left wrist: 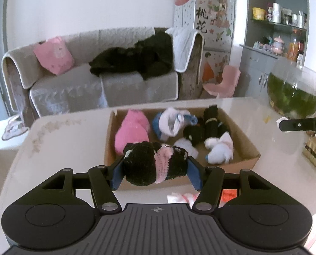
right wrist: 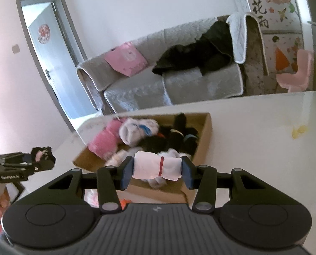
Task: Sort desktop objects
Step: 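Lift both held socks and carry them over the cardboard box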
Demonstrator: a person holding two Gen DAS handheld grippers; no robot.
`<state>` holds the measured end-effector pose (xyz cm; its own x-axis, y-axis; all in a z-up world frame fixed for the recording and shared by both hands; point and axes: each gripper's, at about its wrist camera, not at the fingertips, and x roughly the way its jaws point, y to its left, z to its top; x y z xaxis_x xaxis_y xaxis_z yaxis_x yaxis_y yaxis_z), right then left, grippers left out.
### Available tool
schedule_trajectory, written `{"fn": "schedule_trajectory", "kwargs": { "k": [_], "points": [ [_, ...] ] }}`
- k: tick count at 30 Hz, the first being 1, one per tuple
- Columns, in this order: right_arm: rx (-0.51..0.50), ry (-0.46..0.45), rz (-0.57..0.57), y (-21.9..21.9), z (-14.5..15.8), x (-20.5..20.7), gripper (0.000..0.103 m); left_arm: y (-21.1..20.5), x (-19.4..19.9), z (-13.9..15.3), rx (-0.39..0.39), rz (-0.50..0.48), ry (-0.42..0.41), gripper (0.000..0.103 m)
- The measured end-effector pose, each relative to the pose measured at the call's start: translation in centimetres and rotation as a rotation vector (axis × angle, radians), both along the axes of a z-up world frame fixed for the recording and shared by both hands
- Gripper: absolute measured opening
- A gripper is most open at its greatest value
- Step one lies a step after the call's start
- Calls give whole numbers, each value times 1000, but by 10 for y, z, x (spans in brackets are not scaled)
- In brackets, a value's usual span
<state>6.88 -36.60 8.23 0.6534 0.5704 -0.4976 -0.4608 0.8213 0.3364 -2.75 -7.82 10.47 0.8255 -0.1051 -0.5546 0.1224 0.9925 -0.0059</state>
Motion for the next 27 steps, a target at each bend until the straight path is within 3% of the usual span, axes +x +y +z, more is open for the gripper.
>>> {"fn": "schedule_trajectory", "kwargs": {
  "k": [12, 27],
  "points": [
    [77, -32, 31, 10, 31, 1, 44, 0, 0, 38, 19, -13, -72, 67],
    [151, 12, 58, 19, 34, 23, 44, -7, 34, 50, -25, -55, -53, 67]
  ]
}}
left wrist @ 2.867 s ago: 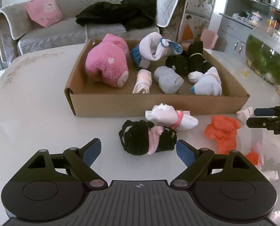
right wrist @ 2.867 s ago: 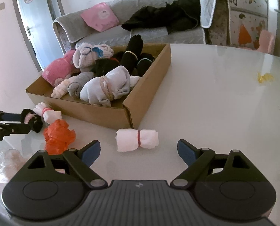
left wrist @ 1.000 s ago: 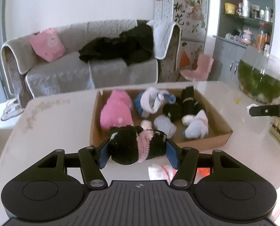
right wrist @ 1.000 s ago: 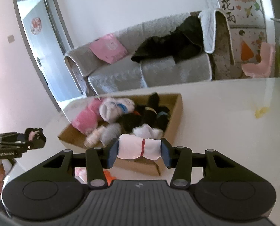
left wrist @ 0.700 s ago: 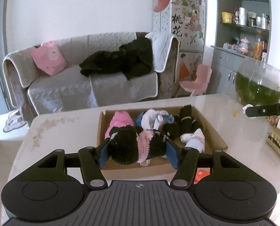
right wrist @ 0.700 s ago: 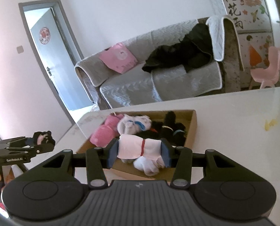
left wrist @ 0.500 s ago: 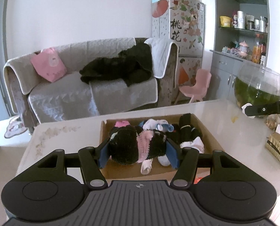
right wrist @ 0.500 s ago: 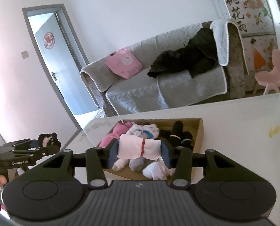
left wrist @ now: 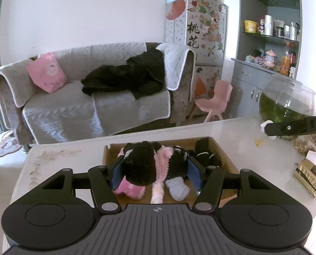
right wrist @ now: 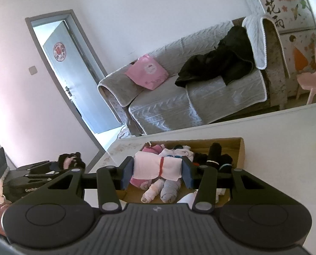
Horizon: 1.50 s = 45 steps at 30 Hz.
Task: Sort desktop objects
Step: 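Lift both held socks and carry them over the cardboard box, then lower both socks into the box and open both tools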
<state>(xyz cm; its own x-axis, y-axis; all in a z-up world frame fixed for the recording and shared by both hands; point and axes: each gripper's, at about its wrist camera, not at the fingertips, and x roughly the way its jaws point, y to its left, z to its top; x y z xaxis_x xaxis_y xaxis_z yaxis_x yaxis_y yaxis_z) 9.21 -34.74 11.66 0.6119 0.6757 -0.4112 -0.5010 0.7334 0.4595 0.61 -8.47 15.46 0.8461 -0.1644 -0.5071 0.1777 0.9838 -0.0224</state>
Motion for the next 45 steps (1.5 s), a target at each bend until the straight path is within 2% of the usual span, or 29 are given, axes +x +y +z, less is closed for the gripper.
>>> {"fn": "schedule_trajectory", "kwargs": {
  "k": [9, 17, 26, 31, 45],
  "points": [
    [71, 62, 32, 0, -9, 10, 44, -5, 17, -11, -87, -46, 37, 67],
    [123, 120, 25, -5, -17, 18, 44, 5, 32, -24, -149, -30, 89, 67],
    [239, 265, 15, -14, -42, 39, 44, 6, 45, -41, -160, -32, 132, 68],
    [263, 333, -3, -18, -59, 50, 44, 4, 57, -52, -172, -46, 166, 68],
    [270, 418, 11, -14, -85, 77, 46, 4, 90, -89, -208, -39, 241, 68]
  ]
}}
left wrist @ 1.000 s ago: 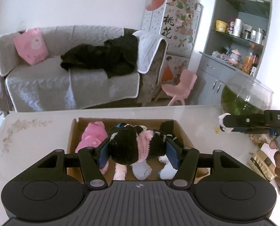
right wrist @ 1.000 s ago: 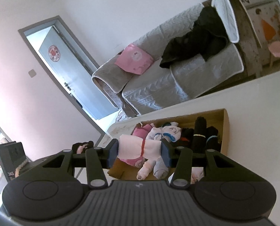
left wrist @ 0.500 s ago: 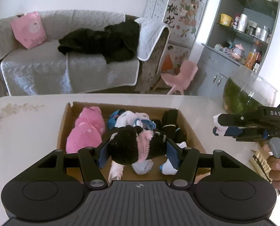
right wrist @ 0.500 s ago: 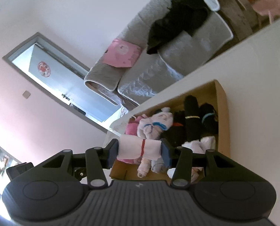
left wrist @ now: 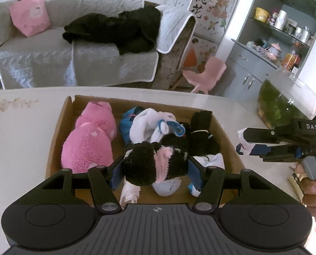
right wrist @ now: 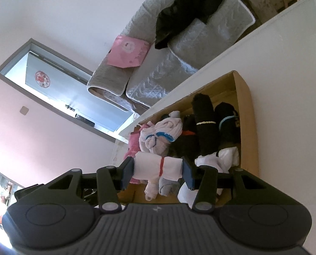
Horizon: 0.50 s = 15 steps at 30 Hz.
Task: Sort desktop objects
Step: 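Lower both socks into the box and open both tools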
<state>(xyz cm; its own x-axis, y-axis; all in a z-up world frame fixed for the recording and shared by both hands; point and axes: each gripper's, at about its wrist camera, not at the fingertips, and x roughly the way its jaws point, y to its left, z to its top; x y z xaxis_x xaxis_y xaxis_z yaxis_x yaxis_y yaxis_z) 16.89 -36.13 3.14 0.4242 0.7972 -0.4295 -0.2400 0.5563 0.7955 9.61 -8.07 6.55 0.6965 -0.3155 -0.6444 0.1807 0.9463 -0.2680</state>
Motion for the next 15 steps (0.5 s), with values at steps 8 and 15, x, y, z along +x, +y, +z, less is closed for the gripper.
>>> {"fn": "schedule_trajectory", "kwargs": {
  "k": [8, 15],
  "points": [
    [-6, 32, 9, 10, -10, 20, 46, 10, 21, -15, -55, 8, 41, 68],
    [-37, 57, 22, 20, -15, 34, 46, 16, 32, -31, -126, 22, 87, 68]
  ]
}}
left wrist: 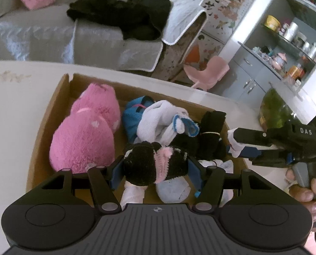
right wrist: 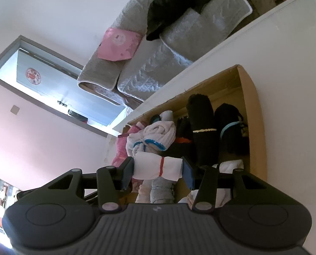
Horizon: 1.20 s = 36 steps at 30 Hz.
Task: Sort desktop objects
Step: 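Lower both socks into the box and open both tools, then move both tools back over the remaining items on the table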
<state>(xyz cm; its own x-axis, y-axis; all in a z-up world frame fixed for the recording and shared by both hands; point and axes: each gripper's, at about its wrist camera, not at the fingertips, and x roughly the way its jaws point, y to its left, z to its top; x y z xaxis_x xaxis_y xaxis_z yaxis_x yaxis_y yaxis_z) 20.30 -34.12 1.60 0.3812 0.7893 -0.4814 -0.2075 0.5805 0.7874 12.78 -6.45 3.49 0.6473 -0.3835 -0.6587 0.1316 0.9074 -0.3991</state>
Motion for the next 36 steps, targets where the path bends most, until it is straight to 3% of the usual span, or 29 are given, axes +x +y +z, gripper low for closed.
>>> {"fn": "schedule_trajectory", "kwargs": {
  "k": [17, 23, 25, 36],
  "points": [
    [-55, 52, 51, 20, -12, 7, 48, 8, 7, -18, -40, 13, 27, 68],
    [-57, 57, 40, 21, -9, 6, 60, 7, 6, -17, -41, 25, 24, 73],
    [-58, 52, 34, 21, -7, 5, 74, 7, 6, -15, -43, 34, 20, 74],
    [-43, -5, 29, 17, 17, -14, 76, 10, -11, 7, -36, 46, -4, 86]
  ]
}}
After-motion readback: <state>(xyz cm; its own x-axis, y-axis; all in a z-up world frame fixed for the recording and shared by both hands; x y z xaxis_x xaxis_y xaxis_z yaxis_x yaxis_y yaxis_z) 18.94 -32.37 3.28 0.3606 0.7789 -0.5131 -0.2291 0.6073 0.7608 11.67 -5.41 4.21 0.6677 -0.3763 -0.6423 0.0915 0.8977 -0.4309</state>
